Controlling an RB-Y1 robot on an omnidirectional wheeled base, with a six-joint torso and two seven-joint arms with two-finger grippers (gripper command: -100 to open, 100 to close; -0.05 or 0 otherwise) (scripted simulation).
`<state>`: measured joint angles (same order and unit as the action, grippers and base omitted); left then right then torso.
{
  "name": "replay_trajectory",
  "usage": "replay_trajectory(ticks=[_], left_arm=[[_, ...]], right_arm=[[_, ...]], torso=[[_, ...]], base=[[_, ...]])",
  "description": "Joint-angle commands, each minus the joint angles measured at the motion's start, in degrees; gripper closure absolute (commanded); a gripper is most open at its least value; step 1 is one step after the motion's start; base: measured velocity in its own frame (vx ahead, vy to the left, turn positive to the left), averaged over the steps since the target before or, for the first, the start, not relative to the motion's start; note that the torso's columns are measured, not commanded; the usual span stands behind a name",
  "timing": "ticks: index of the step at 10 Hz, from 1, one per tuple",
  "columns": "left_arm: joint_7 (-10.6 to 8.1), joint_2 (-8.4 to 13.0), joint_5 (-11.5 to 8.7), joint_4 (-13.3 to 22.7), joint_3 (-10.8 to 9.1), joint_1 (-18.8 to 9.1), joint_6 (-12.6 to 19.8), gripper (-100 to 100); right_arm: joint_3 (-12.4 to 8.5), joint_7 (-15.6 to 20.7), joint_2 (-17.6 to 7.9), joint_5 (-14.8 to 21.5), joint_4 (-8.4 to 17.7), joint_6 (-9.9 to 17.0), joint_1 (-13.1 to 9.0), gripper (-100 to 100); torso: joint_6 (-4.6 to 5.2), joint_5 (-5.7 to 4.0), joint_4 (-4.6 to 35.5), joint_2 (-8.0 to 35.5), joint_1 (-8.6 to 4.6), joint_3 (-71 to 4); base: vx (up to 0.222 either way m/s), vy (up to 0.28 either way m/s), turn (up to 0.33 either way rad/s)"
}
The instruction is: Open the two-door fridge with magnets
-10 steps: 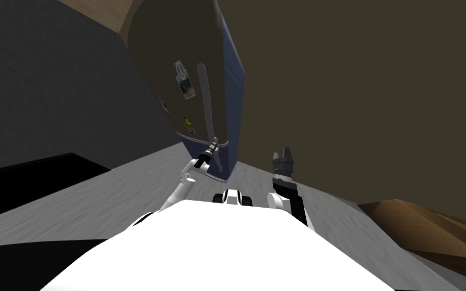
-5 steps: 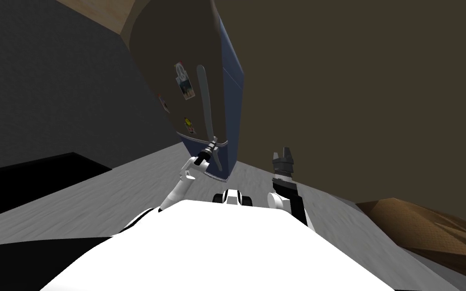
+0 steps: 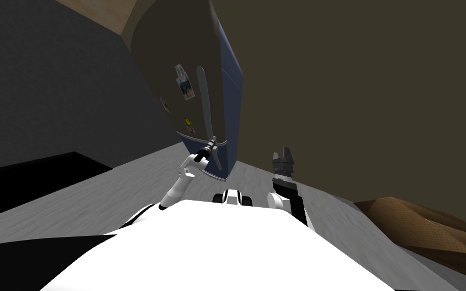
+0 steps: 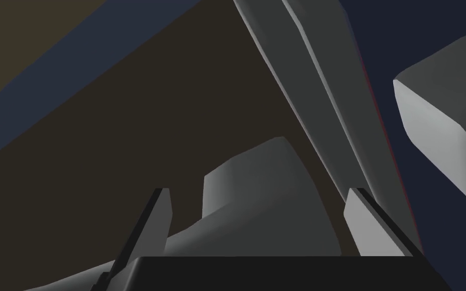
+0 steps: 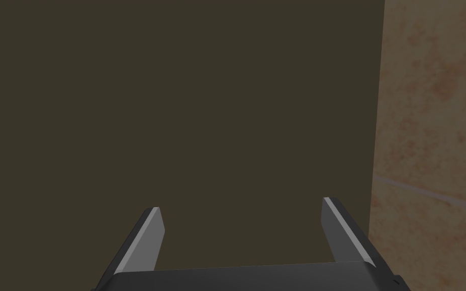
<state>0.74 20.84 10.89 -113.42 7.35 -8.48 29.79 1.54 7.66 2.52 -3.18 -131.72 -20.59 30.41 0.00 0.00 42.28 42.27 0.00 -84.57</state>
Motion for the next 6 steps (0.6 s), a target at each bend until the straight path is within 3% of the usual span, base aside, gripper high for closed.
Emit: replay_trajectory(ticks=[1,3,4,6], left_arm=[[-0.09,0.52,0.07,-0.28,-0.16,-0.98,2.85,-100],[-0.08,0.41,0.09,-0.24,-0.14,-0.75,2.38,-100],[-0.08,0.41,0.09,-0.24,-0.13,-0.75,2.36,100],[0.05,1.71,-1.46,-2.35,2.1,0.02,2.26,100]], right_arm=[[0.0,0.0,0.0,0.0,0.0,0.0,0.0,0],[0.0,0.0,0.0,0.0,0.0,0.0,0.0,0],[0.0,0.0,0.0,0.0,0.0,0.0,0.0,0],[-0.01,0.0,-0.02,0.0,0.0,0.0,-0.01,0]], torso=[[0.0,0.0,0.0,0.0,0.01,0.0],[0.0,0.01,-0.01,-0.03,0.05,-0.02],[0.0,0.02,-0.01,-0.03,0.05,-0.02],[0.01,0.05,0.15,0.26,0.35,0.15]], base=[[-0.018,-0.021,0.002],[-0.003,-0.004,0.0],[0.0,0.0,0.0],[-0.106,0.224,-0.089]])
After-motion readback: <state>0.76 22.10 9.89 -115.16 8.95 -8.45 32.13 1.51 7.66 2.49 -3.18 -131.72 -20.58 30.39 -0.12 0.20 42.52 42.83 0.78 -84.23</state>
